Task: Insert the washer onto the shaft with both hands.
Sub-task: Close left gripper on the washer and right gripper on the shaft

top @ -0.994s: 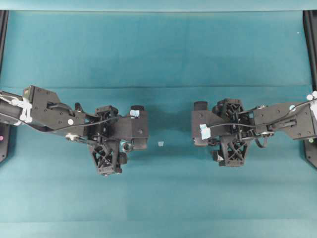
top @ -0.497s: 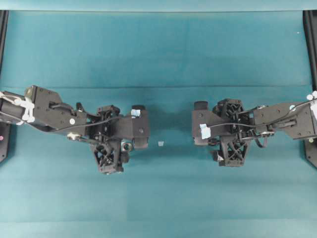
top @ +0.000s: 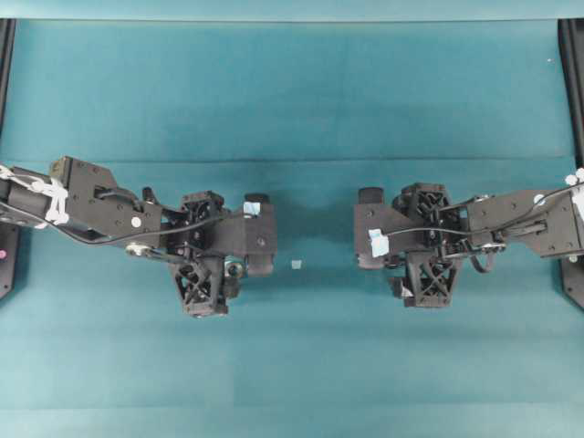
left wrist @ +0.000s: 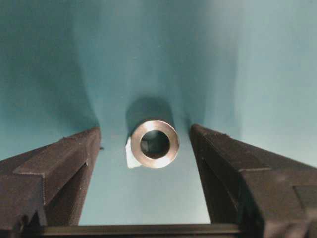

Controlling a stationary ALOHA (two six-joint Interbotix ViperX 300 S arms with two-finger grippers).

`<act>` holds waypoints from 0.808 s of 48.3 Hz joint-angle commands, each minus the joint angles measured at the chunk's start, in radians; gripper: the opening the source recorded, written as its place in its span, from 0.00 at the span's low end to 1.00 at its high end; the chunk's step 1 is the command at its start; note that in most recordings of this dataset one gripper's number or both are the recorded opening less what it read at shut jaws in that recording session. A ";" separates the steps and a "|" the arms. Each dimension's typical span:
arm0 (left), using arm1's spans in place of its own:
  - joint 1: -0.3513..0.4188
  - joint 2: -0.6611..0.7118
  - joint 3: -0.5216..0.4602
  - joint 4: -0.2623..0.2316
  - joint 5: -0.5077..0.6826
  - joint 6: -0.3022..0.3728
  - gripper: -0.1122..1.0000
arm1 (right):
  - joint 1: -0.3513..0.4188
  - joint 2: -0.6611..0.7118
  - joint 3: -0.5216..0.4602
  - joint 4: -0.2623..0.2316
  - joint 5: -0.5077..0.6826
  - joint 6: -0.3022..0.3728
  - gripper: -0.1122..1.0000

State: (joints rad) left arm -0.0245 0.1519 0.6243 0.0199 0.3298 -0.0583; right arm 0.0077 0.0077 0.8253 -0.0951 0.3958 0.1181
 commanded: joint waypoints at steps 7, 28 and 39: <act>-0.008 -0.003 -0.005 0.000 -0.008 0.014 0.80 | 0.003 -0.006 -0.005 0.012 0.000 0.005 0.90; -0.021 -0.002 -0.003 0.002 -0.002 0.017 0.80 | 0.005 -0.011 0.003 0.018 -0.002 0.002 0.90; -0.021 -0.003 -0.005 0.000 -0.003 0.015 0.80 | 0.005 -0.011 0.003 0.020 -0.002 0.000 0.90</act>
State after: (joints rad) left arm -0.0383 0.1519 0.6243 0.0199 0.3313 -0.0430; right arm 0.0092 0.0061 0.8314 -0.0782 0.3958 0.1166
